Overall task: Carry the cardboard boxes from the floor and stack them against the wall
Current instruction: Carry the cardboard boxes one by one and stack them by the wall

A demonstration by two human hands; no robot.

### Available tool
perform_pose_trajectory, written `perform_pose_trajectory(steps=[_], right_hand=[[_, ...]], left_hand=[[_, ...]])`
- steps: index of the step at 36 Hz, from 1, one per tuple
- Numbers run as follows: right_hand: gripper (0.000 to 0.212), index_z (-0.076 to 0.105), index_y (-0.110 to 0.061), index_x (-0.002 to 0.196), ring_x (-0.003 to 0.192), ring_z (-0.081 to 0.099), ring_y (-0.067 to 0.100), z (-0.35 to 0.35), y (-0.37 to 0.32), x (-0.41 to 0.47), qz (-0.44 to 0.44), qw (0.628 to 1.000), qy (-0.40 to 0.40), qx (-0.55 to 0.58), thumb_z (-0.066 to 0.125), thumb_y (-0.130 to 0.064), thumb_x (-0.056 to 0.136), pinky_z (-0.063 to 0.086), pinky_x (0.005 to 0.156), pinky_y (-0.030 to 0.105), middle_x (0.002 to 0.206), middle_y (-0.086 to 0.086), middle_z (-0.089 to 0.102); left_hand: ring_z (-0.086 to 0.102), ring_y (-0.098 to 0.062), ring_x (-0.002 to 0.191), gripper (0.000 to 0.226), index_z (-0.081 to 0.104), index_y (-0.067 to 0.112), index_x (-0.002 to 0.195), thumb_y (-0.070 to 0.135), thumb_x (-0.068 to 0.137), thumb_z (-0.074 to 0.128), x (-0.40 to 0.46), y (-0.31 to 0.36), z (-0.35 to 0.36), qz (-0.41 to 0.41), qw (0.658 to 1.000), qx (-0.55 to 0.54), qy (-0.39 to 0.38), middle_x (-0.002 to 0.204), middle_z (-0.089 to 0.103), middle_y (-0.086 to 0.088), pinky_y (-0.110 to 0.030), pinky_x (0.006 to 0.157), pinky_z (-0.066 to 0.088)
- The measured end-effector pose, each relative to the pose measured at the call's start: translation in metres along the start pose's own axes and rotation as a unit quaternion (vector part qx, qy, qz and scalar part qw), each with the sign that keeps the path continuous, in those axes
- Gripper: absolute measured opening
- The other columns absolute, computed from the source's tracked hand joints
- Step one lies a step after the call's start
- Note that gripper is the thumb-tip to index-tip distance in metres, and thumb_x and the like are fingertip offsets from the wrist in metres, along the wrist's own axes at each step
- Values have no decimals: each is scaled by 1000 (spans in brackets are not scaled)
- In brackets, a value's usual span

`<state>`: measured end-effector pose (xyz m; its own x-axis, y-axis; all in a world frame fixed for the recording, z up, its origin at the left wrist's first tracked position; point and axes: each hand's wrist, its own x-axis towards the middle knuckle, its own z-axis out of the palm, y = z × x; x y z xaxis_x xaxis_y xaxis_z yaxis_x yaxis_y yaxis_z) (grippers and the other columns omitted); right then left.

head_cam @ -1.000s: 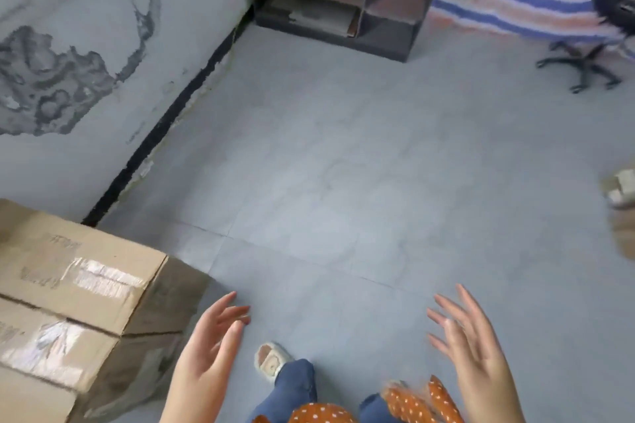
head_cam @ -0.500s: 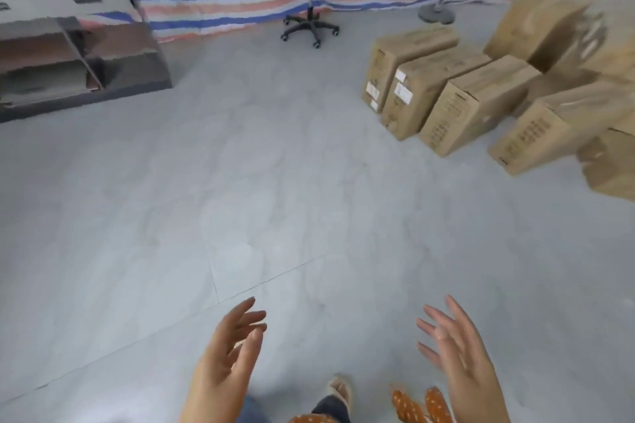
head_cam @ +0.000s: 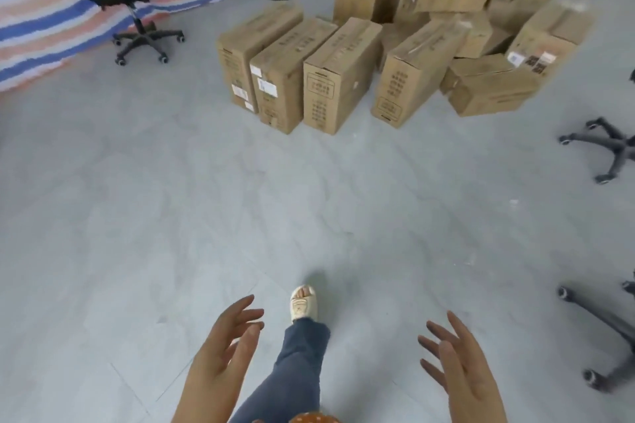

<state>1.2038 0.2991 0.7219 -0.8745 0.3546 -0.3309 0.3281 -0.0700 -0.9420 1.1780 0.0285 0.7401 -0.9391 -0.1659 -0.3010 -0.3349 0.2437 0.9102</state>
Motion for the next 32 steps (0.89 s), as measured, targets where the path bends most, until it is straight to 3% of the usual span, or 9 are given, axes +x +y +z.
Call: perform_pose_trajectory(steps=[5,8,13,15,19,22,26,29,32], right_hand=[[89,50,-37,119,94,68,7,23,-27,80,-17,999,36,-6,66,-84,45,57,73,19,116,-1,65],[75,49,-41,120,98,67,8,37,-54,129,-35,998,58,3,62,-78,56,57,76,21,118,-4,65],[36,47,-24,131,97,67,6,51,-89,202,-49,994,101,-2,44,-16,96,56,79,21,117,-4,63],[35,47,-27,129,98,66,7,54,-97,225,-41,993,107,-18,41,-12,98,55,78,18,116,-6,63],[32,48,-29,126,98,67,9,59,-119,262,-22,992,126,3,51,-28,94,54,78,17,117,-5,63],[72,51,-34,121,97,66,4,58,-135,300,-25,992,125,14,64,-74,62,56,72,16,116,-4,65],[90,51,-34,120,96,67,4,51,-149,361,-35,992,122,24,61,-86,48,56,73,17,115,-4,65],[110,50,-31,123,95,67,4,42,-157,413,-40,992,121,12,58,-94,34,57,76,21,113,-8,65],[93,49,-32,124,96,67,3,32,-176,468,-50,991,122,11,61,-87,49,56,78,21,114,-8,64]], left_hand=[[65,-1,95,43,56,56,99,14,93,56,95,39,23,22,999,10,-24,103,68,20,-21,85,50],[64,-1,97,23,56,55,101,43,80,55,152,73,31,33,999,-3,-25,105,67,20,-31,90,49],[65,-3,100,29,57,54,103,48,75,53,233,120,45,53,997,-7,-48,107,67,18,-40,96,47],[65,-3,99,37,57,55,103,59,67,51,262,132,53,60,996,-9,-59,107,67,17,-43,97,47],[65,-3,100,45,58,54,104,67,61,56,305,155,71,56,995,-12,-82,107,68,17,-41,95,48],[65,-3,98,35,59,57,100,59,66,56,343,172,89,50,995,-8,-89,107,68,17,-41,94,48],[65,-4,98,27,59,54,100,44,74,55,395,193,119,48,995,-6,-86,106,68,17,-45,97,46],[65,-3,98,36,59,55,101,58,66,53,434,210,148,52,995,-6,-79,106,68,18,-42,96,47],[65,-2,99,39,58,58,100,63,62,50,475,229,184,51,996,-7,-74,106,67,19,-42,96,47]])
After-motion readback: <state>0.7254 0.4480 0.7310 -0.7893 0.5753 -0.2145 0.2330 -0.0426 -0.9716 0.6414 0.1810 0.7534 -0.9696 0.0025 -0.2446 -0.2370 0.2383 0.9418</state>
